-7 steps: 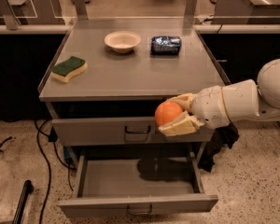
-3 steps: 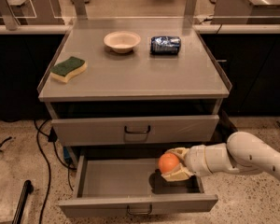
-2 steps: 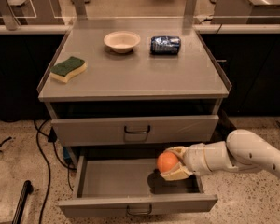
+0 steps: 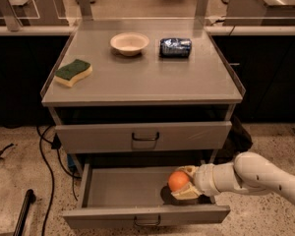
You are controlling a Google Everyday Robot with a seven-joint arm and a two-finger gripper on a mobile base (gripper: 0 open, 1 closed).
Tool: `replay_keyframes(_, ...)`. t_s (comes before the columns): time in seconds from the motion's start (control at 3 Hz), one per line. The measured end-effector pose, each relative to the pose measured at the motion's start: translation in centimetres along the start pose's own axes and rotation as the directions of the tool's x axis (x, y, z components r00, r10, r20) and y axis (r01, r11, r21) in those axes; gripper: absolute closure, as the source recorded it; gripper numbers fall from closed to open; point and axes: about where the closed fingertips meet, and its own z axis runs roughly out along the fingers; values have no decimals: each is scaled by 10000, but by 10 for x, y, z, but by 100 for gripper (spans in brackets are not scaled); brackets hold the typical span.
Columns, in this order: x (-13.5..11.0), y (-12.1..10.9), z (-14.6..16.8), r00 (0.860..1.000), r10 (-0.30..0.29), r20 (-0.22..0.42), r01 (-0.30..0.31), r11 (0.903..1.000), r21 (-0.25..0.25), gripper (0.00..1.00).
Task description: Place orange into middle drawer
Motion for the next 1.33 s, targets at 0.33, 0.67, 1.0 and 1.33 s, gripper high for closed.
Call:
replay_keyframes(0.33, 22, -5, 15, 9999, 98, -98, -96, 9998, 196, 100)
replay_keyframes(0.67, 37, -15, 38, 10000, -6, -42, 8, 9994, 345, 100)
replay_keyframes(1.0, 48, -26, 62, 9998, -205, 67, 202, 9992, 340, 100)
replay_keyframes(1.33, 57, -34, 88, 9990, -427, 159, 424, 9989, 174, 100)
